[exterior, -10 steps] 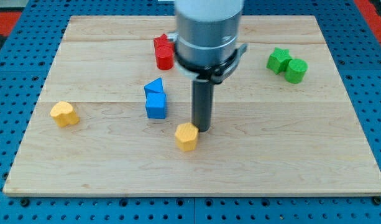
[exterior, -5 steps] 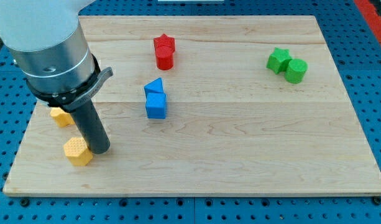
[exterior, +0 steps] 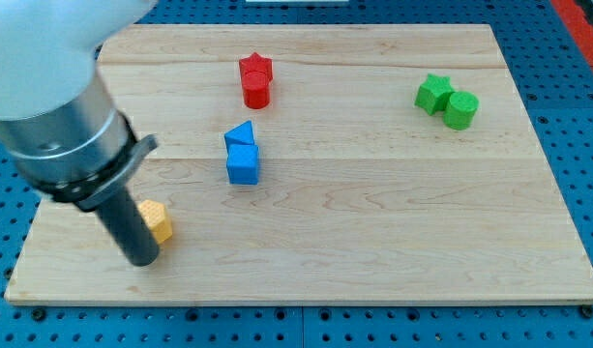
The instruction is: Move the yellow hexagon to the right side of the yellow heart
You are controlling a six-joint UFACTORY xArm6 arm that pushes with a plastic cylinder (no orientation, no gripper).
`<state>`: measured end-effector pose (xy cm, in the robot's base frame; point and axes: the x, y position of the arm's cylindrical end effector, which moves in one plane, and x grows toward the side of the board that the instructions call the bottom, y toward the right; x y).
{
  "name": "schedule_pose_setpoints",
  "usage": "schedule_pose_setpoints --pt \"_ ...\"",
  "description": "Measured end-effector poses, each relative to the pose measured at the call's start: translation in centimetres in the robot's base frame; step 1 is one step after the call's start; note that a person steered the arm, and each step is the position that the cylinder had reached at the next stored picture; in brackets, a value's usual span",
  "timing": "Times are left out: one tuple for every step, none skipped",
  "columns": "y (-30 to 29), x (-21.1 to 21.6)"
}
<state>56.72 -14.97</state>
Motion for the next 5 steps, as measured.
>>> schedule_pose_setpoints --pt "-0.2 -2.1" --pt "-3.5 -4.9" --pt "-3.1 -4.5" --pt "-1.4 -2.1" --pt "-0.9 -2.6"
